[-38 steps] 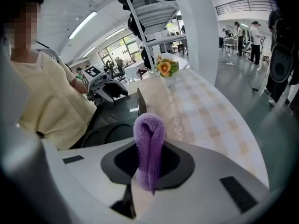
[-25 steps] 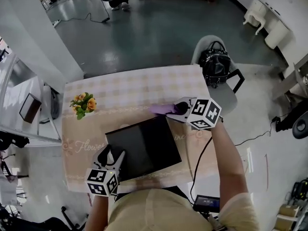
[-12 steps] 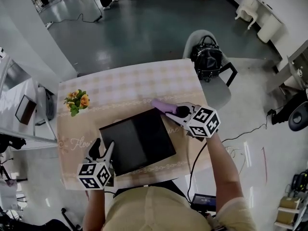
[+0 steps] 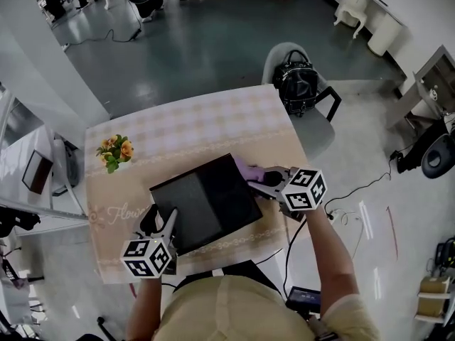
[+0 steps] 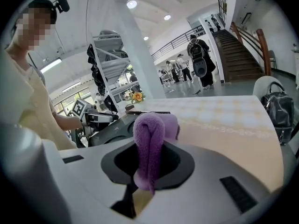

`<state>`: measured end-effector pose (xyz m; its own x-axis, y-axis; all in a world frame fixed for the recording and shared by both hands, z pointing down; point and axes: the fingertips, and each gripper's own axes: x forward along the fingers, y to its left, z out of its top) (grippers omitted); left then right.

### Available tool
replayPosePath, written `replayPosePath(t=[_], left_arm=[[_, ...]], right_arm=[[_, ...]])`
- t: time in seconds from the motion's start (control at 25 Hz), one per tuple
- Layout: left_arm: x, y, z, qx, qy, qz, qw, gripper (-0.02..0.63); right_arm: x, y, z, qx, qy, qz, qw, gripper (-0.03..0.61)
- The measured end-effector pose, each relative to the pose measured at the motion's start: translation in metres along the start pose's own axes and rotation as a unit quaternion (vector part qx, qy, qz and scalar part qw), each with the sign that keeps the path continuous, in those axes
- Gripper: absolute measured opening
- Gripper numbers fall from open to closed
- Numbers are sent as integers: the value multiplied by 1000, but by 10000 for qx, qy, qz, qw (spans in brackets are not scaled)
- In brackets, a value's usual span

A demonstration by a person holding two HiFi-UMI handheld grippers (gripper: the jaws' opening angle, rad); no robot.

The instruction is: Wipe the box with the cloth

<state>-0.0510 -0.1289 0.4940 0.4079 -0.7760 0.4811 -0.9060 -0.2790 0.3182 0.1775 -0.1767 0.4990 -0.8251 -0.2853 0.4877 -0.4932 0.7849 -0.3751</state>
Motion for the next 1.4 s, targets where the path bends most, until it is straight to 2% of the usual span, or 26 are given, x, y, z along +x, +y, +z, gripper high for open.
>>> replayPosePath(t=[0.32, 0.8, 0.92, 1.04, 1.24, 1.4], left_arm=[[-7, -16, -8, 82, 100, -563, 9983, 270], [-22, -21, -5, 167, 48, -1012, 9947, 247], [-25, -23, -4, 120, 33, -1134, 9935, 242], [-27, -26, -3, 117, -9, -1221, 9924, 241], [-31, -29, 3, 153, -114, -1239, 9921, 241], [-35, -32, 6, 65, -161, -1298, 9914, 238]], right_arm=[[-27, 25, -23, 626, -39, 212, 9978, 77], [-50, 50, -44, 808, -190, -324, 9960, 77], [-55, 57, -43, 682, -166, -621, 9956, 77], [-60, 63, -39, 502, -151, -1144, 9921, 77], [-59, 70, -32, -31, 386, -2322, 9719, 77], [-51, 85, -25, -649, 797, -2731, 9565, 77]])
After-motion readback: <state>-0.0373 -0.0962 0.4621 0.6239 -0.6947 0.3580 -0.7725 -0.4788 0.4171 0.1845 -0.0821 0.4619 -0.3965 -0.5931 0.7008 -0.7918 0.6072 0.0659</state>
